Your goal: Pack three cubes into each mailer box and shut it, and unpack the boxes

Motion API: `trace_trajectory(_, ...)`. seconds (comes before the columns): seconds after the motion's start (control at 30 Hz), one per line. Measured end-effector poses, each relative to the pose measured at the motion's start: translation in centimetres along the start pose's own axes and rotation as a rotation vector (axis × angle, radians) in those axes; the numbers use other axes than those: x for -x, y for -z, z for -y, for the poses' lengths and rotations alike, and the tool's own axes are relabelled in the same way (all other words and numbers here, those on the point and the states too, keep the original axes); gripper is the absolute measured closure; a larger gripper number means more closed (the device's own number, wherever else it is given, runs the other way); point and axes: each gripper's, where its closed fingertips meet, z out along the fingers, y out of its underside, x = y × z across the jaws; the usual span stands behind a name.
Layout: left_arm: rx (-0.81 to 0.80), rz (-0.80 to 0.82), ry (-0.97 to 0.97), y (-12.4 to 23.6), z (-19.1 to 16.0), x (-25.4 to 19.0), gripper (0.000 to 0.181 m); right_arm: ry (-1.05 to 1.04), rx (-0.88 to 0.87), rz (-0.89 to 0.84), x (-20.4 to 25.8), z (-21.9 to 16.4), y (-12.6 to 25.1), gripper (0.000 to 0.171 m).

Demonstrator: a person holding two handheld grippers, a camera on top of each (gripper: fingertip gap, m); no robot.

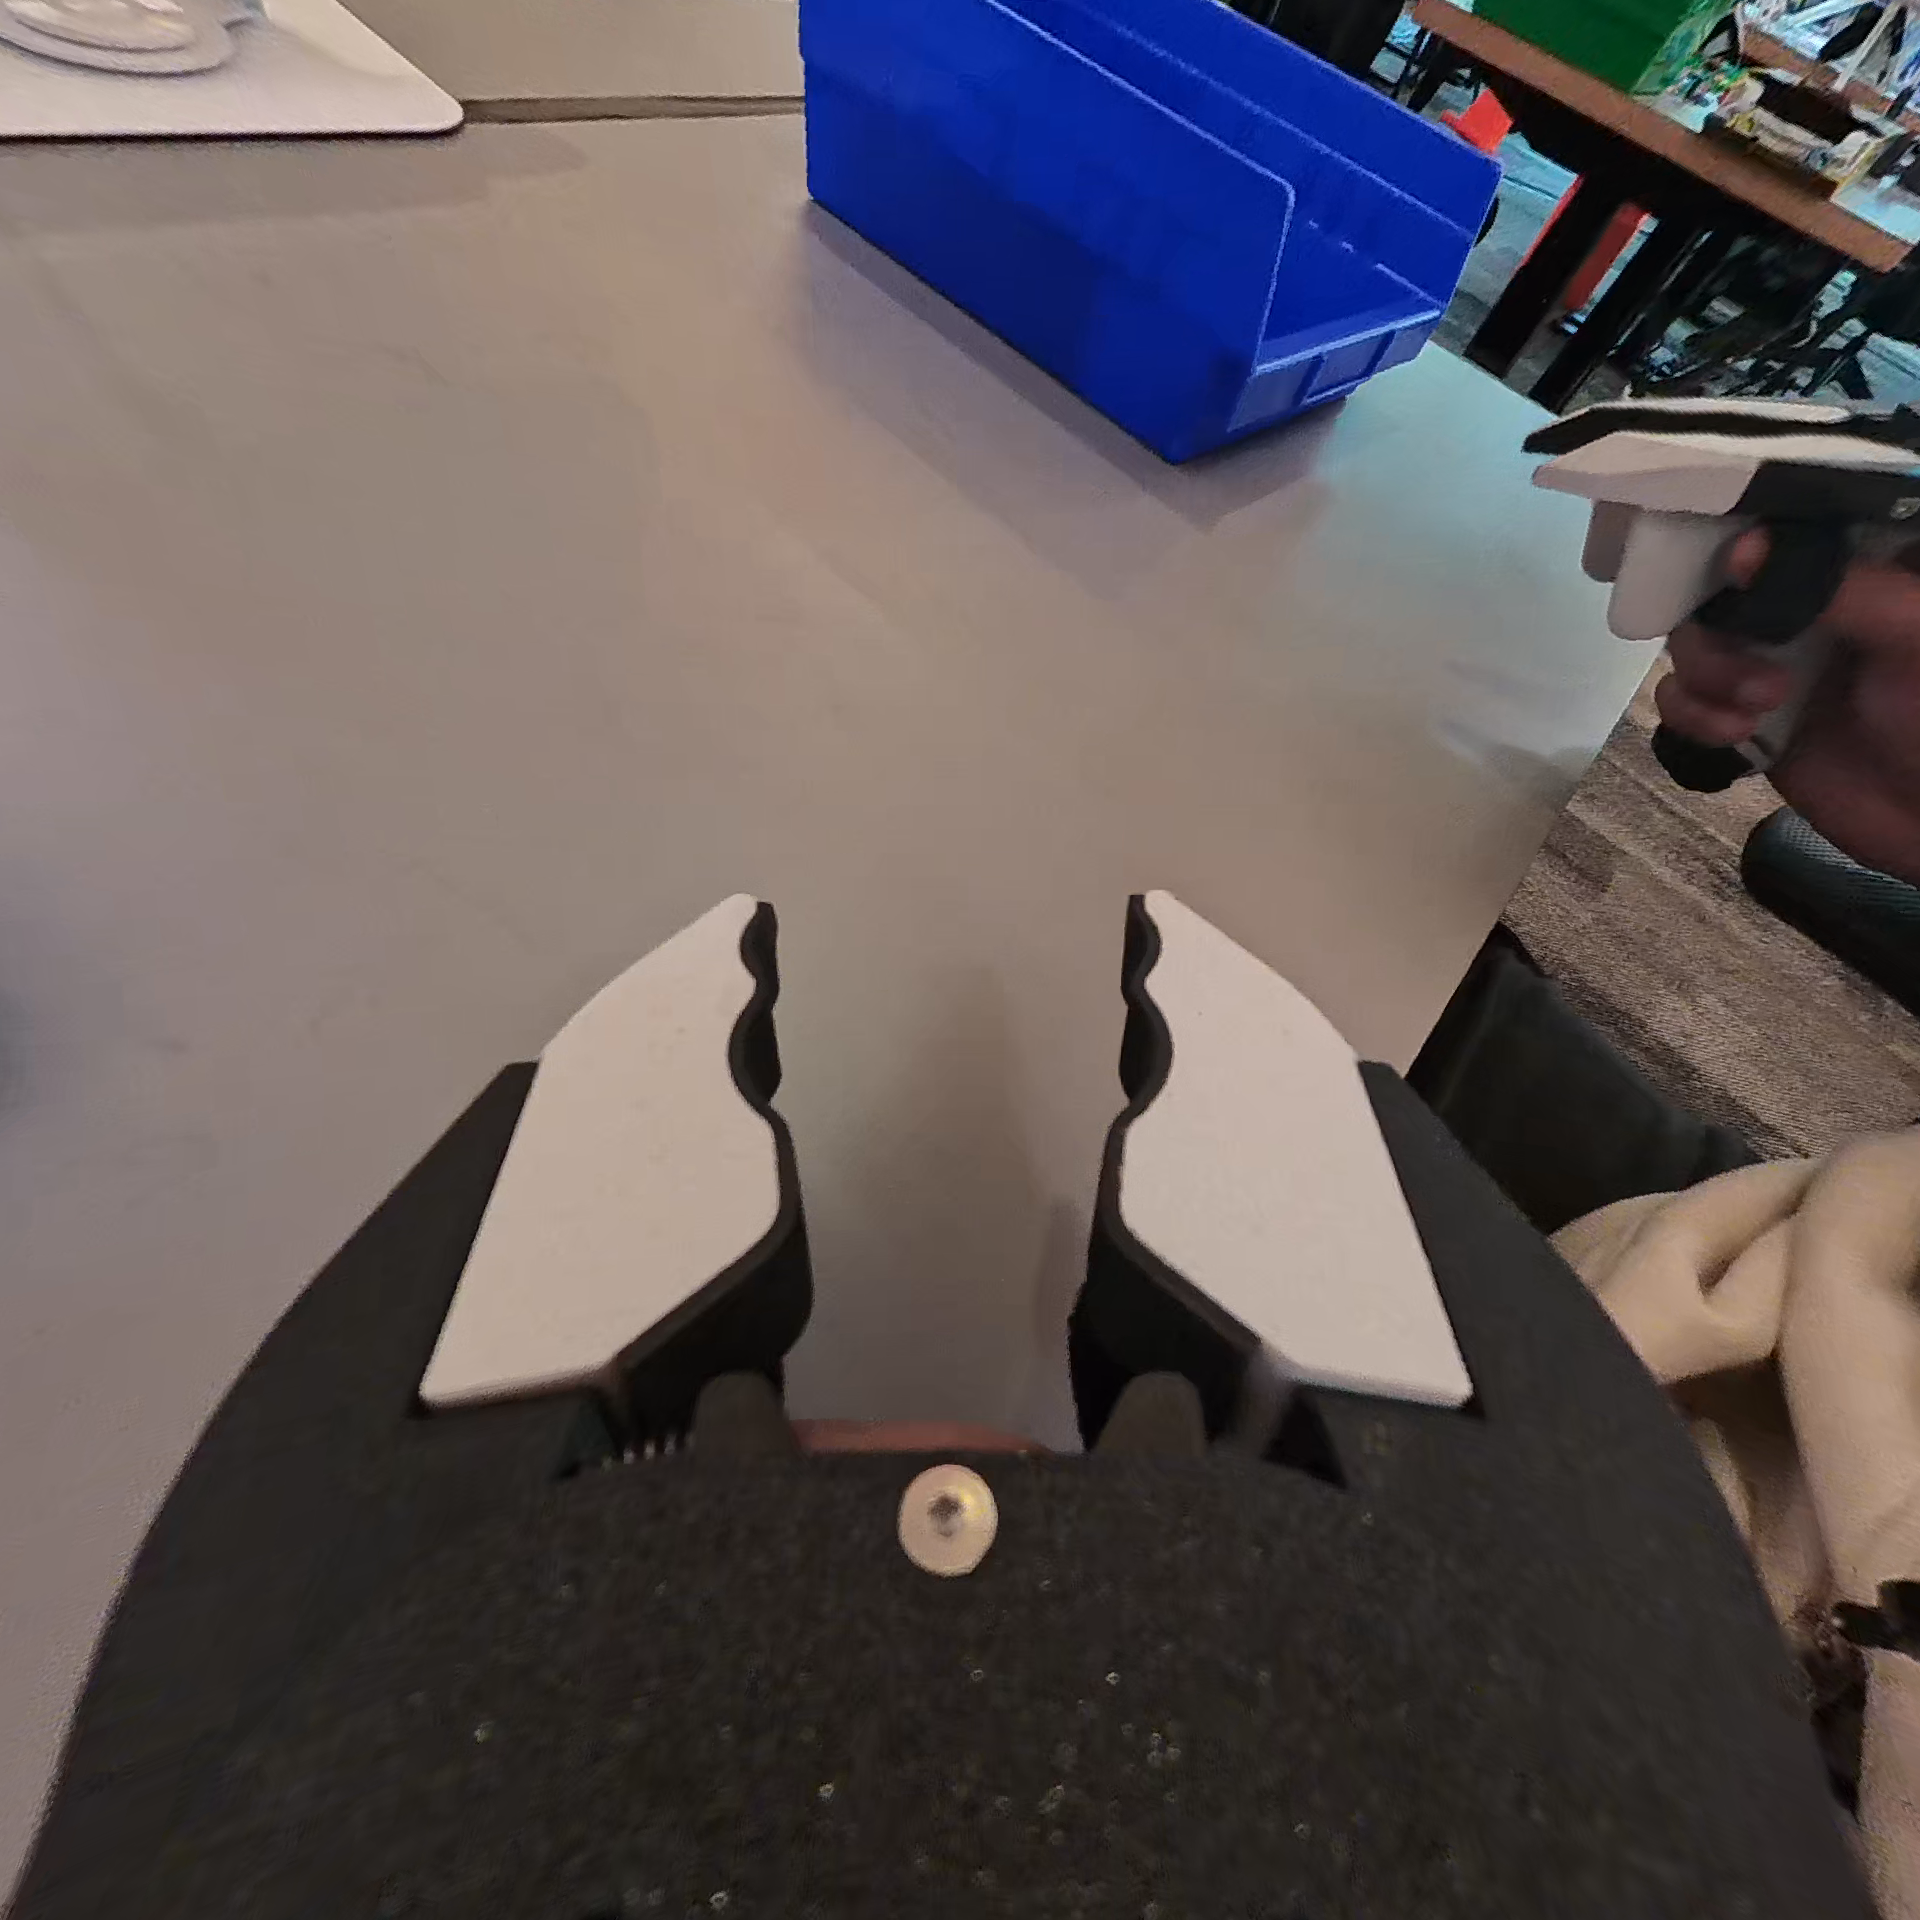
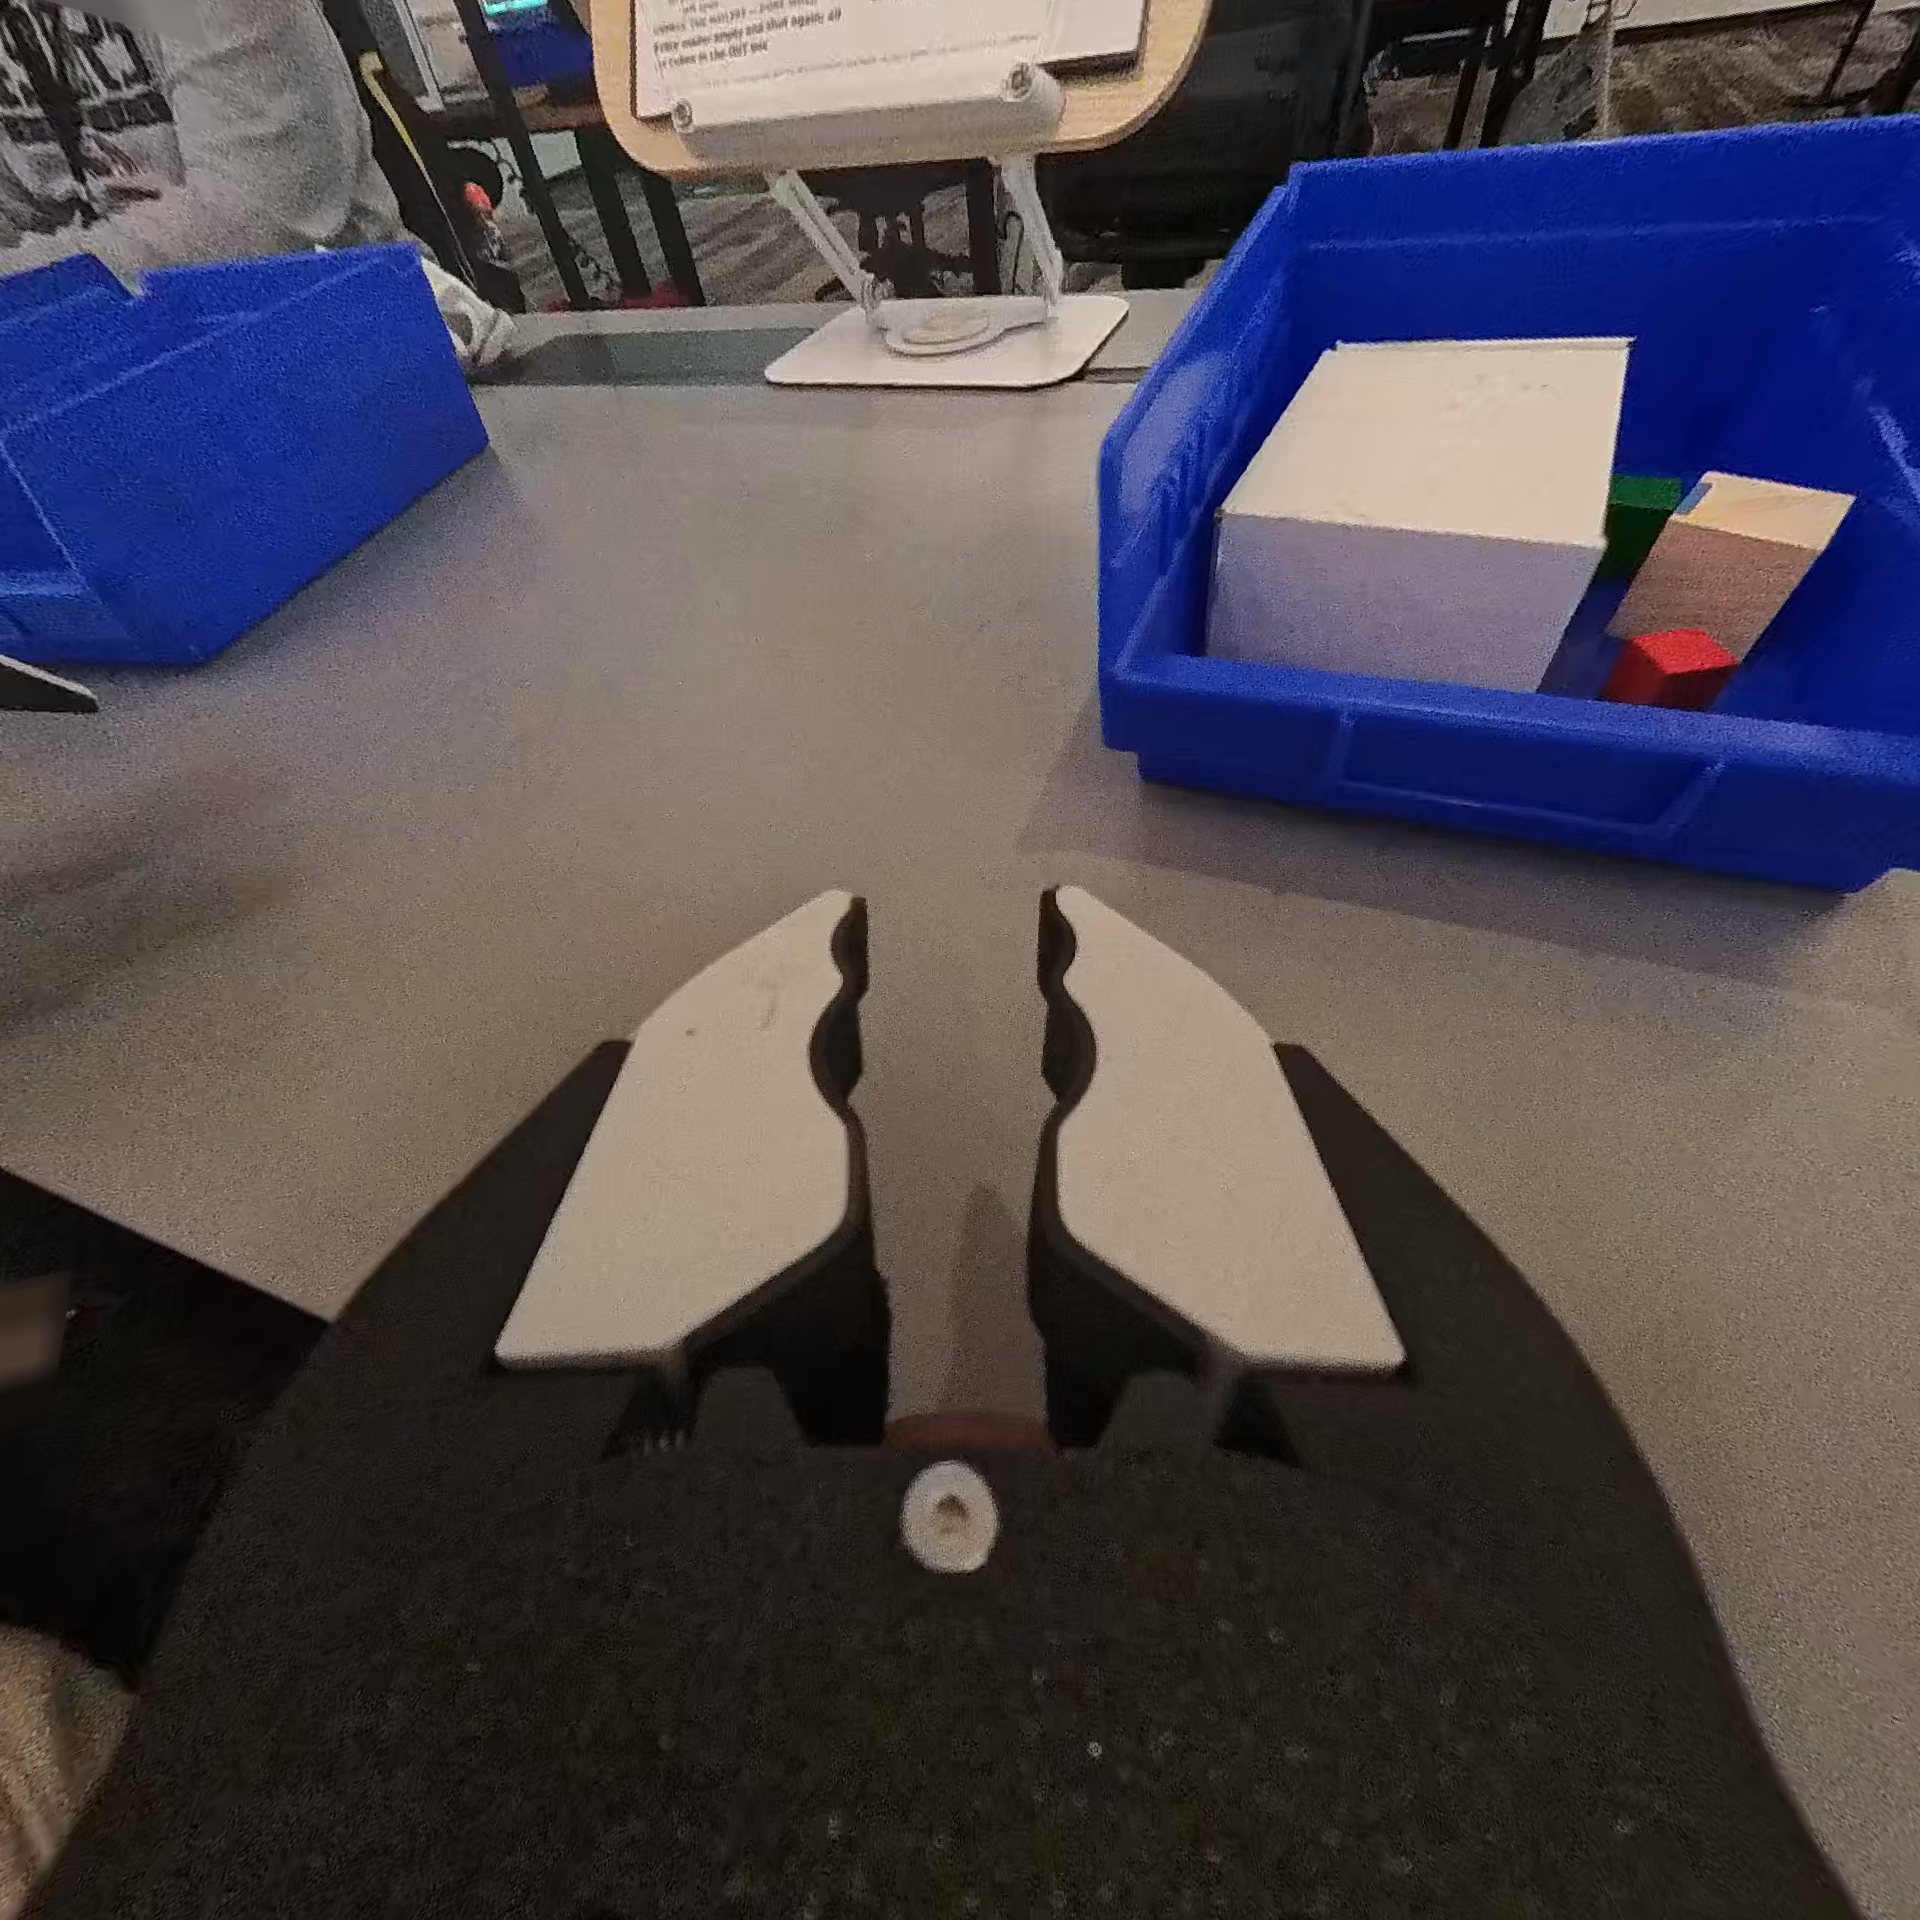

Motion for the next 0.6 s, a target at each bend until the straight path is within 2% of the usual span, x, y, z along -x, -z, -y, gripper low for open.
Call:
trace_trajectory(0.23, -0.049, -0.050, -0.103, 1.1, 0.9, -0.7, 0.120, -0.009, 0.053, 0.074, 1.6, -0.9, -1.0, 0.141)
trace_trajectory(0.3, -0.051, -0.158, -0.079, 1.5, 0.8, -1.8, 0.123, 0.011, 0.052, 0.082, 1.9, -0.9, -1.0, 0.141)
trace_trajectory(0.37, -0.038, -0.356, 0.006, 2.6, 1.1, -3.9, 0.125, 0.025, 0.051, 0.079, 2.0, -0.8, -1.0, 0.141)
trace_trajectory(0.43, -0.089, -0.461, 0.001, 4.7, 2.9, -4.5, 0.123, 0.037, 0.054, 0.075, 2.0, -0.9, -1.0, 0.141)
trace_trajectory(0.53, -0.110, -0.330, -0.153, 8.2, 7.0, -0.4, 0.113, 0.042, 0.050, 0.067, 1.7, -0.8, -1.0, 0.141)
trace_trajectory(0.6, 0.019, -0.168, -0.293, 9.9, 9.3, 4.9, 0.107, 0.017, 0.041, 0.078, 1.5, -0.7, -1.0, 0.141)
